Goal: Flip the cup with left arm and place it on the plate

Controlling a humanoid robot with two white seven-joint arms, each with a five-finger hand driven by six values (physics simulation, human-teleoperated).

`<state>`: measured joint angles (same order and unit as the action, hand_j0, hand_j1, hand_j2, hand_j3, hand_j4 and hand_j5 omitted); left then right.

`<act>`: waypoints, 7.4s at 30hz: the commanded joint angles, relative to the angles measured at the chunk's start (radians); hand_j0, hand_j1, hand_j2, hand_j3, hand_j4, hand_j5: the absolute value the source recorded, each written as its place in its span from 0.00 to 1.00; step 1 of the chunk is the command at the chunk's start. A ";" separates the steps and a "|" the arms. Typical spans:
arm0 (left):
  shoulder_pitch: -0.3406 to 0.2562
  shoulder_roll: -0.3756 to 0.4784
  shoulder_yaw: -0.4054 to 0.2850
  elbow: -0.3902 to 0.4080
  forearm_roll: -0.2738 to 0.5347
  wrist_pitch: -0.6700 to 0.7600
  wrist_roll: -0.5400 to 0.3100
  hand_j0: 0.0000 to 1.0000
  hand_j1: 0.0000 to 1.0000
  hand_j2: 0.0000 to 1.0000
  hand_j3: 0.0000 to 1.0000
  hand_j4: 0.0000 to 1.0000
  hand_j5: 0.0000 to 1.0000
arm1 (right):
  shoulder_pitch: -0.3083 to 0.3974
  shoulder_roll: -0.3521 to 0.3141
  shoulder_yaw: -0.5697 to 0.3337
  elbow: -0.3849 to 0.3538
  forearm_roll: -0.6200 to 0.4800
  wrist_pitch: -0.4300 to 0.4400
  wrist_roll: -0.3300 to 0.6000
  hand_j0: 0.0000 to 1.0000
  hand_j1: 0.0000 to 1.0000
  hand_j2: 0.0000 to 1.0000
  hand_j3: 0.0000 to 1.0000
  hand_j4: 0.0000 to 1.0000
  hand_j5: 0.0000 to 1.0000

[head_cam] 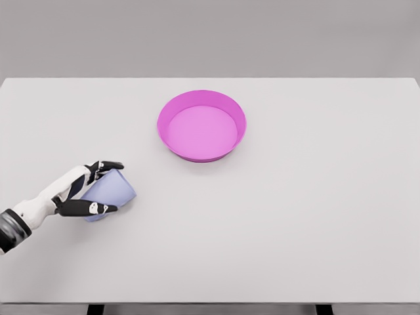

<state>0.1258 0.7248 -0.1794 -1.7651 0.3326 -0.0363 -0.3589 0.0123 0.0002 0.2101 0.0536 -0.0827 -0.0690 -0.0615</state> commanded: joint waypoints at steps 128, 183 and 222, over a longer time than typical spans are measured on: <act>-0.563 -0.725 -0.319 0.609 0.212 -0.575 0.350 0.45 0.45 0.45 0.45 0.45 0.45 | 0.000 0.000 0.000 0.000 0.000 0.000 0.000 1.00 1.00 1.00 1.00 1.00 1.00; -0.696 -0.725 -0.402 0.820 0.097 -0.575 0.413 0.45 0.45 0.45 0.45 0.45 0.45 | 0.000 0.000 0.000 0.000 0.000 0.000 0.000 1.00 1.00 1.00 1.00 1.00 1.00; -0.568 -0.725 -0.282 0.532 0.137 -0.575 0.416 0.56 0.56 0.56 0.56 0.56 0.56 | 0.000 0.000 0.000 0.000 0.000 0.000 0.000 1.00 1.00 1.00 1.00 1.00 1.00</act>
<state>-0.4418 0.0000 -0.4619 -1.2315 0.4721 -0.6107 0.0564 0.0123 0.0002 0.2101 0.0535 -0.0827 -0.0690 -0.0615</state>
